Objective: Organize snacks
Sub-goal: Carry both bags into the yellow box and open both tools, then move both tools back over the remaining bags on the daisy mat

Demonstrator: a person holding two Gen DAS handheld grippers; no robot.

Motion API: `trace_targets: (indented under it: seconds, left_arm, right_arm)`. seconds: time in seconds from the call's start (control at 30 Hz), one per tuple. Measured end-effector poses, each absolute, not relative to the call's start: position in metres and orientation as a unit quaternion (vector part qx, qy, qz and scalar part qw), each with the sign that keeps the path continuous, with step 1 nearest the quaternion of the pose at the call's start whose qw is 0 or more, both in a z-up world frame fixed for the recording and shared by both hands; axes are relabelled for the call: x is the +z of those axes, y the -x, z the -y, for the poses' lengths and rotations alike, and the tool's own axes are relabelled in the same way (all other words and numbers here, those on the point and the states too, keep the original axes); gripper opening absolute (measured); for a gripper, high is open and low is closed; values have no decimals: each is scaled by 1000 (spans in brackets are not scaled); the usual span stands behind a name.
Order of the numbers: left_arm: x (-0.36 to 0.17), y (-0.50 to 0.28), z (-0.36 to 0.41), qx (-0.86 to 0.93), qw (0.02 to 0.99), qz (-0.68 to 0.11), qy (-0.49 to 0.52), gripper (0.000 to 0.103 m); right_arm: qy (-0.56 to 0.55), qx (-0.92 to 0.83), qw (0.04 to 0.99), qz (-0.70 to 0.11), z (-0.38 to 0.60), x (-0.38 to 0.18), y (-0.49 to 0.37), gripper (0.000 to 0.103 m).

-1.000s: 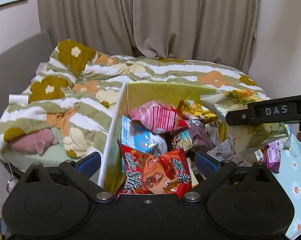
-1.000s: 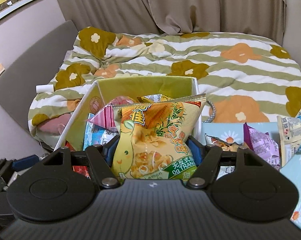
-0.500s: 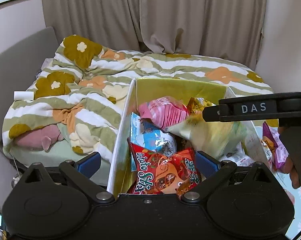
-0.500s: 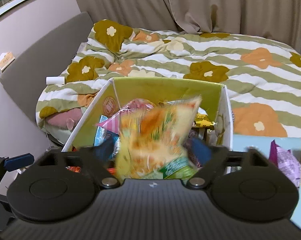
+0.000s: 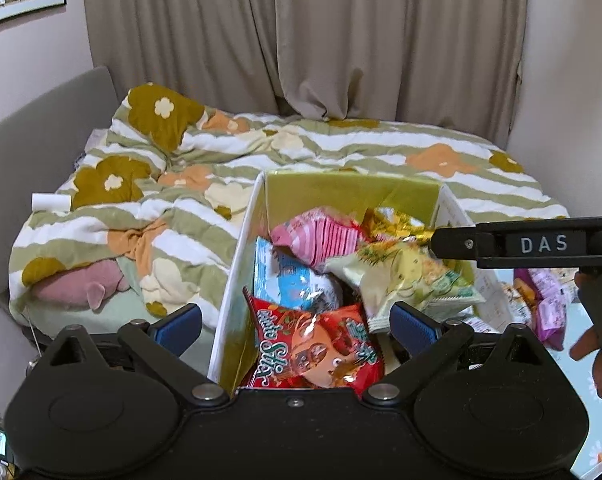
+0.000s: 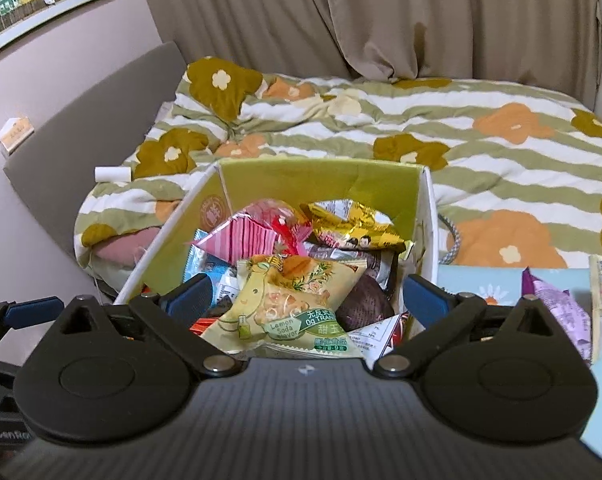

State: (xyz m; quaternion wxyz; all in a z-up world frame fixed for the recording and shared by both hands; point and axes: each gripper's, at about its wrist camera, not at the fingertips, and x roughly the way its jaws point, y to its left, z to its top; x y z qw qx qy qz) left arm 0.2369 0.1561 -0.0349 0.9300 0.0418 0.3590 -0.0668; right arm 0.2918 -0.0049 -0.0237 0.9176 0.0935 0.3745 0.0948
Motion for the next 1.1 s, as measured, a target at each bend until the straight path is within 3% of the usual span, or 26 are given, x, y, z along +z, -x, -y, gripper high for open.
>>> trace_targets:
  seconds: [0.6,1.1]
  left_arm:
    - [2,-206,-89,-167,930,-324,-56,101]
    - [-31,-177,31,-150,912,-379,-51,101]
  right_arm:
    - [-82,-5,939,-335,88,38,-217,103]
    - [-79,17,926,-369,203,6,-204,103]
